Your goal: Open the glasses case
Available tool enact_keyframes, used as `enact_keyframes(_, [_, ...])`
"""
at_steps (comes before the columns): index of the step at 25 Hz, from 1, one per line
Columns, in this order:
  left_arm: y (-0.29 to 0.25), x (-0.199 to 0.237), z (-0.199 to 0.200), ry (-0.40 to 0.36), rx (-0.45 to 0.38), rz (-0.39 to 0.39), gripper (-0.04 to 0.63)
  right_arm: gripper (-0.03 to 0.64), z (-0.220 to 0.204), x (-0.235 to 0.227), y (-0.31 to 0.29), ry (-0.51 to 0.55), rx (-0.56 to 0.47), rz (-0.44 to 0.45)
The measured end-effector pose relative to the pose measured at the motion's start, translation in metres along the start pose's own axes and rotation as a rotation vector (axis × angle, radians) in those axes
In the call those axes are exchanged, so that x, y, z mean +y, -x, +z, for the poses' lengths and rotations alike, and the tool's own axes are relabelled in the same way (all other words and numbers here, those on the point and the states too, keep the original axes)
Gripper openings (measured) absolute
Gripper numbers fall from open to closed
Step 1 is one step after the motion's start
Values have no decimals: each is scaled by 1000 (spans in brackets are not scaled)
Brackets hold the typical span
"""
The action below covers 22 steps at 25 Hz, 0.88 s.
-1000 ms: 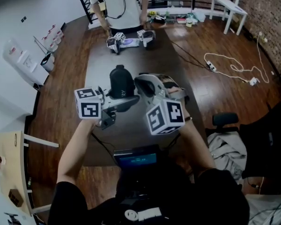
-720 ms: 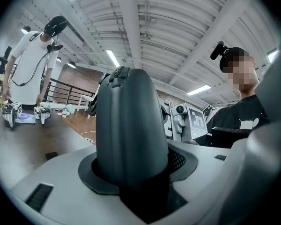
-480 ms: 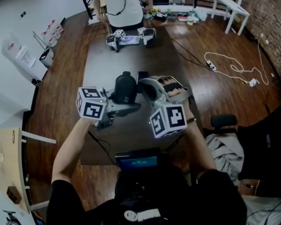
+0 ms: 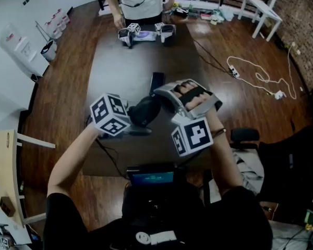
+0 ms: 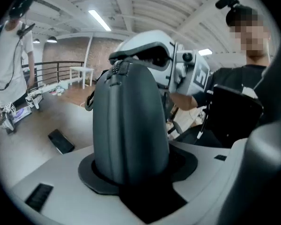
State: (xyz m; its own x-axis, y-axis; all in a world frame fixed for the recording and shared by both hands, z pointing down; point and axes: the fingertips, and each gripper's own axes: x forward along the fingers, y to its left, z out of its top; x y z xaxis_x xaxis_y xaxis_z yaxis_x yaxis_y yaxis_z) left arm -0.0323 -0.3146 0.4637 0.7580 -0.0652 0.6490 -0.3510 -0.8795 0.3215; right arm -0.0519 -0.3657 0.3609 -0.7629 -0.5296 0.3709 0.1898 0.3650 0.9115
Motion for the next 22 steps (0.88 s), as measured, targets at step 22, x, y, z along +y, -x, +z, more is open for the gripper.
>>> enact_keyframes(22, [-9,-17,-81,-102,402,-104,242,26,46,67,-18,341,-149,153])
